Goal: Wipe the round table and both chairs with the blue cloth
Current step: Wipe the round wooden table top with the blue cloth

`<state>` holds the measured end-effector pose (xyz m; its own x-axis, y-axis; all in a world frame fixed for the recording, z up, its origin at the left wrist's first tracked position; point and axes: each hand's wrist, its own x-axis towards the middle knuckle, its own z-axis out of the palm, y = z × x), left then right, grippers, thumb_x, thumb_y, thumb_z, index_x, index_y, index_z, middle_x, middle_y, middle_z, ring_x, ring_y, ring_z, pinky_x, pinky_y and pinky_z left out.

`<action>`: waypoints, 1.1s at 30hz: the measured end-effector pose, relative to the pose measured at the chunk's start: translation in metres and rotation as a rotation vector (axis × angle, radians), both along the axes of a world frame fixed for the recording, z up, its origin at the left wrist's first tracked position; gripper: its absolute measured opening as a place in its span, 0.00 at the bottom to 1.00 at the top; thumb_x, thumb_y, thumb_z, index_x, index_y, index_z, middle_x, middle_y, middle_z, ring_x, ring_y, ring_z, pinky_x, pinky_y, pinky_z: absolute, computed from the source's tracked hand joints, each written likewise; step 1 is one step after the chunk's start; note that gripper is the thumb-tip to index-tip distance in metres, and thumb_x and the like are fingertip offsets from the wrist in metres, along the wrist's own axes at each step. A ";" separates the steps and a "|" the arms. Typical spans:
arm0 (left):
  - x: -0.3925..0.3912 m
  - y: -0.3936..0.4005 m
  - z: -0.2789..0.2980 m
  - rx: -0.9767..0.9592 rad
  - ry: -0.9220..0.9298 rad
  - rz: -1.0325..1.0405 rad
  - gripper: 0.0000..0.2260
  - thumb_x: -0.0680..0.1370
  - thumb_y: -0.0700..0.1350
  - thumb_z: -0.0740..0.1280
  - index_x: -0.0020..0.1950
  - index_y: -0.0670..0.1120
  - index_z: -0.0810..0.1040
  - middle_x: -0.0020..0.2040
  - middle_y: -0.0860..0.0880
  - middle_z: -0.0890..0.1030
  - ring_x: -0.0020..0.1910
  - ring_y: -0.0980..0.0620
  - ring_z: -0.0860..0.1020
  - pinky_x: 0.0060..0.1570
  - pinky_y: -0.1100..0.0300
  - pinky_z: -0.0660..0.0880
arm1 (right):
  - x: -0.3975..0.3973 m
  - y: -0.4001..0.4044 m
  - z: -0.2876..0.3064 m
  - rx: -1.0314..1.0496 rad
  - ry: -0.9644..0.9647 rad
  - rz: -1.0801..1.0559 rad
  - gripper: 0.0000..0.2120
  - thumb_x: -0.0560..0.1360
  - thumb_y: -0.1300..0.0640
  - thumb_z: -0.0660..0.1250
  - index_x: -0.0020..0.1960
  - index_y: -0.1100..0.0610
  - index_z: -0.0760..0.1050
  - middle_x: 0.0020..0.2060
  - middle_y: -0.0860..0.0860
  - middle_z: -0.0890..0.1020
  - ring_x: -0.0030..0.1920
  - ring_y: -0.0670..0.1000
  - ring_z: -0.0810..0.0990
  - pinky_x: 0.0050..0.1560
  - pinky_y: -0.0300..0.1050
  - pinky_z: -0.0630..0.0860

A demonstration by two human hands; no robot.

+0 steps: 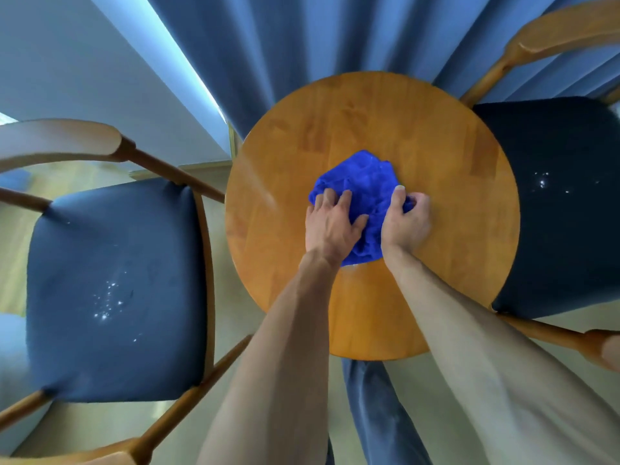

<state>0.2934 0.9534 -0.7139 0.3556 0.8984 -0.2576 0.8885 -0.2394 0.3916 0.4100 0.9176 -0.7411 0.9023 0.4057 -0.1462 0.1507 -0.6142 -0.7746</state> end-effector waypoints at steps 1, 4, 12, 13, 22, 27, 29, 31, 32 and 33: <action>0.009 0.001 0.000 -0.038 0.011 0.012 0.26 0.78 0.56 0.66 0.72 0.47 0.68 0.62 0.46 0.74 0.61 0.45 0.73 0.61 0.52 0.68 | 0.005 0.001 0.000 -0.013 0.016 -0.016 0.15 0.80 0.46 0.61 0.51 0.57 0.76 0.42 0.46 0.78 0.44 0.50 0.76 0.42 0.40 0.65; 0.023 0.007 0.003 -0.128 -0.006 0.138 0.19 0.78 0.48 0.66 0.67 0.44 0.69 0.52 0.46 0.79 0.49 0.45 0.79 0.44 0.55 0.70 | 0.018 -0.001 -0.002 -0.094 0.019 -0.001 0.16 0.82 0.46 0.60 0.50 0.57 0.79 0.38 0.47 0.78 0.40 0.50 0.74 0.38 0.43 0.64; 0.000 0.039 0.002 0.021 -0.178 0.610 0.08 0.81 0.46 0.58 0.54 0.45 0.75 0.53 0.46 0.75 0.48 0.43 0.76 0.45 0.55 0.66 | 0.027 0.014 -0.002 -0.080 -0.024 -0.123 0.18 0.82 0.48 0.59 0.38 0.57 0.71 0.31 0.52 0.76 0.34 0.55 0.72 0.36 0.46 0.62; -0.006 0.039 -0.003 0.015 -0.134 0.621 0.10 0.81 0.48 0.58 0.54 0.45 0.75 0.53 0.45 0.74 0.49 0.42 0.75 0.48 0.52 0.68 | 0.024 0.017 -0.001 -0.040 -0.060 -0.115 0.16 0.82 0.49 0.58 0.42 0.58 0.74 0.34 0.52 0.80 0.36 0.55 0.75 0.36 0.46 0.63; 0.001 0.021 -0.020 0.184 -0.002 0.062 0.29 0.79 0.59 0.58 0.77 0.47 0.64 0.79 0.37 0.56 0.77 0.39 0.56 0.70 0.45 0.57 | 0.037 0.003 -0.022 -0.158 -0.261 -0.256 0.13 0.76 0.57 0.60 0.54 0.59 0.80 0.48 0.58 0.81 0.51 0.61 0.77 0.47 0.51 0.66; 0.029 0.009 -0.037 0.070 0.154 -0.080 0.31 0.78 0.65 0.52 0.78 0.52 0.62 0.80 0.39 0.53 0.79 0.39 0.51 0.72 0.37 0.51 | 0.060 -0.021 -0.028 -0.320 -0.380 -0.069 0.17 0.75 0.57 0.58 0.61 0.54 0.77 0.59 0.55 0.78 0.60 0.58 0.74 0.59 0.56 0.69; 0.027 0.012 -0.042 0.093 0.186 -0.062 0.29 0.80 0.63 0.50 0.79 0.52 0.60 0.80 0.40 0.54 0.79 0.40 0.51 0.72 0.38 0.51 | 0.065 -0.035 -0.033 -0.398 -0.415 0.031 0.19 0.77 0.57 0.57 0.66 0.54 0.74 0.68 0.55 0.74 0.68 0.58 0.71 0.67 0.59 0.66; 0.023 0.016 -0.045 0.120 0.194 -0.029 0.26 0.82 0.58 0.49 0.79 0.51 0.60 0.80 0.42 0.54 0.79 0.42 0.52 0.72 0.39 0.54 | 0.062 -0.050 -0.039 -0.485 -0.422 0.143 0.22 0.80 0.55 0.54 0.73 0.55 0.68 0.75 0.55 0.66 0.75 0.57 0.63 0.72 0.59 0.60; 0.021 0.018 -0.046 0.124 0.193 -0.010 0.25 0.82 0.57 0.50 0.79 0.50 0.60 0.80 0.42 0.54 0.79 0.43 0.52 0.72 0.39 0.55 | 0.060 -0.056 -0.041 -0.513 -0.420 0.182 0.23 0.81 0.53 0.53 0.75 0.54 0.65 0.77 0.55 0.63 0.77 0.56 0.59 0.73 0.59 0.58; 0.021 0.019 -0.047 0.121 0.191 0.001 0.25 0.83 0.56 0.50 0.79 0.50 0.60 0.80 0.43 0.54 0.79 0.43 0.52 0.72 0.39 0.55 | 0.059 -0.059 -0.043 -0.528 -0.417 0.207 0.24 0.82 0.52 0.52 0.77 0.54 0.63 0.78 0.54 0.61 0.78 0.56 0.57 0.73 0.59 0.57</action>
